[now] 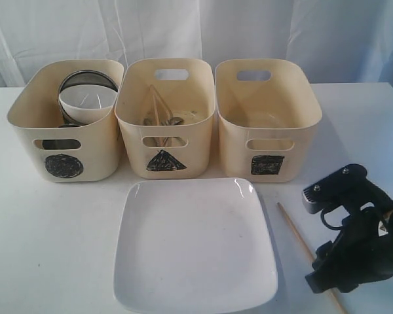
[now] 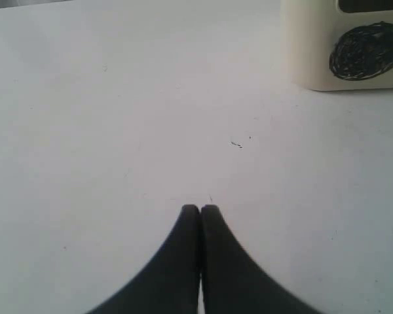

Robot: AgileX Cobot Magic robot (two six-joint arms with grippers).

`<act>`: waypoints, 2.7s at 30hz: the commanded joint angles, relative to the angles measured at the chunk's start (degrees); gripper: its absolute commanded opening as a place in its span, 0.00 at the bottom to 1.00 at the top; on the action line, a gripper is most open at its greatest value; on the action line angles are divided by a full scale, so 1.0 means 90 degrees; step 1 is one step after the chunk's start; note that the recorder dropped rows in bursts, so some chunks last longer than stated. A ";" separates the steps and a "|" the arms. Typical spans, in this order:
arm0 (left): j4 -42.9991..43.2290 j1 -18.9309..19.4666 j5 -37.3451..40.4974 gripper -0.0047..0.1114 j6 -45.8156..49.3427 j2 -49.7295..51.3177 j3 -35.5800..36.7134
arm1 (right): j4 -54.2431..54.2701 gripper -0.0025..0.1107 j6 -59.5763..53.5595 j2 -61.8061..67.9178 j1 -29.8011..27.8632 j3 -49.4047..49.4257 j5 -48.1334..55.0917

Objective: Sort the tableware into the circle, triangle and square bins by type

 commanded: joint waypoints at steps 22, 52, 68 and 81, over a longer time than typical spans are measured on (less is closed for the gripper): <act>-0.0070 -0.0038 -0.0016 0.04 -0.0016 -0.0025 0.0031 | -0.0016 0.33 -0.0126 0.1261 0.0265 0.0086 -0.0411; -0.0070 -0.0038 -0.0016 0.04 -0.0016 -0.0025 0.0031 | -0.0068 0.02 0.0579 0.0564 0.0265 -0.0314 -0.0307; -0.0070 -0.0038 -0.0016 0.04 -0.0016 -0.0025 0.0031 | 0.0107 0.02 0.0928 -0.1488 0.0265 -0.0314 -0.0436; -0.0070 -0.0038 -0.0016 0.04 -0.0016 -0.0025 0.0031 | 0.1444 0.02 0.0213 -0.1786 0.0374 -0.1220 -0.1665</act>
